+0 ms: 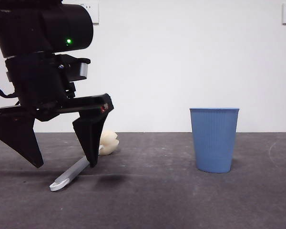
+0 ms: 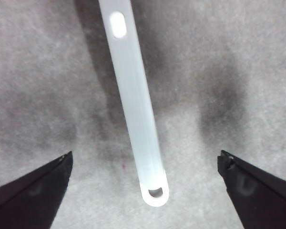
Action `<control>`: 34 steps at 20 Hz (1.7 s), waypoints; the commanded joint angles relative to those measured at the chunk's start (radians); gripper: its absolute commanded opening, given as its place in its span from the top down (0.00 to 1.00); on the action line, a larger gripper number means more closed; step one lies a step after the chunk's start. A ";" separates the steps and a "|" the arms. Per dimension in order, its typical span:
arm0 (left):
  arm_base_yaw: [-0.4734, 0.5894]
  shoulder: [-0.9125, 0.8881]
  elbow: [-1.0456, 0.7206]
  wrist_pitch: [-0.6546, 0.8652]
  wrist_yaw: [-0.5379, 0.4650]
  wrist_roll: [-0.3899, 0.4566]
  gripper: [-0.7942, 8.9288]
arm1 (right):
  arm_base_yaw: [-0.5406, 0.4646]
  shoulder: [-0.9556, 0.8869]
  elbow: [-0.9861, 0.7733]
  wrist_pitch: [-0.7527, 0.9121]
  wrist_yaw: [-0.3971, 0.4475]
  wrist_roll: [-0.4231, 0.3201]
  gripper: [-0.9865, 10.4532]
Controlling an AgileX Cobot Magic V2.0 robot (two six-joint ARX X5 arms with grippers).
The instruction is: Pick up the cup brush,pick up the cup,insert the brush into the cup,clean the cup,put the cup brush back,put the cup back to the fixed position on the table
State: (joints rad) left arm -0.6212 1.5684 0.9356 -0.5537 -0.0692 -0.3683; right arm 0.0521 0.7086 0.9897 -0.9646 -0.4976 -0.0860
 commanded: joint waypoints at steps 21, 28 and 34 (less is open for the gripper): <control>-0.047 0.074 0.002 0.008 -0.027 -0.058 0.87 | 0.002 -0.002 0.000 0.014 -0.001 0.011 0.34; -0.047 0.074 0.002 0.008 -0.027 -0.058 0.93 | 0.002 -0.002 0.000 0.014 -0.001 0.018 0.34; -0.045 0.020 0.002 0.006 -0.030 -0.049 0.93 | 0.003 -0.002 0.000 0.014 -0.001 0.018 0.34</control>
State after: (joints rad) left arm -0.6647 1.5959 0.9371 -0.5522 -0.0959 -0.4278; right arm 0.0521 0.7086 0.9897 -0.9562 -0.4976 -0.0750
